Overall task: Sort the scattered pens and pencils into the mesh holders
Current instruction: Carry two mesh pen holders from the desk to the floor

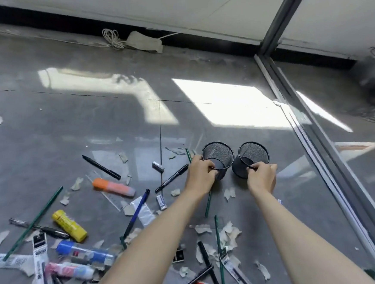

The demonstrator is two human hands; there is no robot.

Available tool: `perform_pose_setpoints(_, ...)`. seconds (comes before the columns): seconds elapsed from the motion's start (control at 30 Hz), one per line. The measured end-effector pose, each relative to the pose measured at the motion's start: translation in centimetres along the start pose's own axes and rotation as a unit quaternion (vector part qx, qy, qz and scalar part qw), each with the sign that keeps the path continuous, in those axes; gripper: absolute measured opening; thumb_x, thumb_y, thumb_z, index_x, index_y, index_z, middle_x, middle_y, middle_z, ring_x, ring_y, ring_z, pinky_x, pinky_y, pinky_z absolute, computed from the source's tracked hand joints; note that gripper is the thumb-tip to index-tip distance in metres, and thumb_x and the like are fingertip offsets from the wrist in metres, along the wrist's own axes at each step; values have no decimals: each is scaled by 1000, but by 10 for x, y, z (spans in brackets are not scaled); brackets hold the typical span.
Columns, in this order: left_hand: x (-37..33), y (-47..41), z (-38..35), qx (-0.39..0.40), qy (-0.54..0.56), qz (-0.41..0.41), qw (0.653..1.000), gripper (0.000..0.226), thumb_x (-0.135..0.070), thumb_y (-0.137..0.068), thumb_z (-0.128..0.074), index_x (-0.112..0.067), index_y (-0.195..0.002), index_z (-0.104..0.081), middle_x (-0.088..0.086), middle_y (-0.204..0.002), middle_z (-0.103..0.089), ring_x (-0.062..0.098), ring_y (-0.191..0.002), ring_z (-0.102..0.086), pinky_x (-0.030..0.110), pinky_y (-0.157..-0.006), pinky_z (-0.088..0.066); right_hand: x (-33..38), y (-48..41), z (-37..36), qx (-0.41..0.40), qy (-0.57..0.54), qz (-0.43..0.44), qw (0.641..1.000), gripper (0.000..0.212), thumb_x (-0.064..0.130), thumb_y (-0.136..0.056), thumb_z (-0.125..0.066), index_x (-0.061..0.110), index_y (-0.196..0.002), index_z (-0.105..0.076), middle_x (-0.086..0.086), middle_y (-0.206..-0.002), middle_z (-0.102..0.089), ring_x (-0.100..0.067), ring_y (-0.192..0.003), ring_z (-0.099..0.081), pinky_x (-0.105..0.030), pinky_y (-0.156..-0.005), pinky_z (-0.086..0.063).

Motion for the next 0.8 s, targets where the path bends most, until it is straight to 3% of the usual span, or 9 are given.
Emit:
perform_pose_setpoints(0.1,-5,-10,-15,20,-17,-12,1000,22,-10,-84,-63,-3,-104,-69,12,-114,-48,26,-106,-53,29,-99,-38,-23,-12,0,7,7,-18,1000,16,10,-91,-55,7,-102,-67,-17,-122,-42,-36,-89,-58,-32,-79,-40)
perform_pose_setpoints(0.47,-25,-31,-61,60,-22,0,998,16,-13,-84,-66,-5,-96,-71,14,-111,-51,30,-99,-58,37,-95,-45,-53,-30,4,21,35,-46,998,24,12,-93,-55,1,-112,-64,-19,-123,-42,-41,-93,-59,-36,-82,-43)
perform_pose_setpoints(0.6,-26,-29,-71,37,-22,2,999,16,-10,-84,-66,-1,-96,-71,14,-110,-52,30,-97,-58,37,-92,-46,-52,-25,11,32,36,-26,999,33,8,-92,-52,4,-125,-50,-17,-125,-41,-39,-96,-58,-38,-81,-43)
perform_pose_setpoints(0.7,-25,-28,-73,27,-39,18,999,17,-10,-85,-64,-1,-97,-70,13,-112,-51,29,-98,-56,32,-90,-44,-48,-23,18,17,66,-4,998,55,0,-87,-50,13,-138,-33,-14,-129,-42,-39,-101,-58,-41,-79,-44)
perform_pose_setpoints(0.8,-27,-24,-70,19,-60,29,998,20,-9,-88,-60,-1,-105,-67,12,-116,-49,29,-101,-55,28,-86,-40,-43,-19,24,9,96,16,995,58,-1,-85,-50,13,-137,-31,-15,-127,-42,-40,-105,-55,-44,-80,-44)
Point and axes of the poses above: each hand's wrist, its own y-axis away from the middle knuckle, its own z-axis out of the back of the hand, x = y × z, the point moved 1 cm from there along -y, towards the middle knuckle
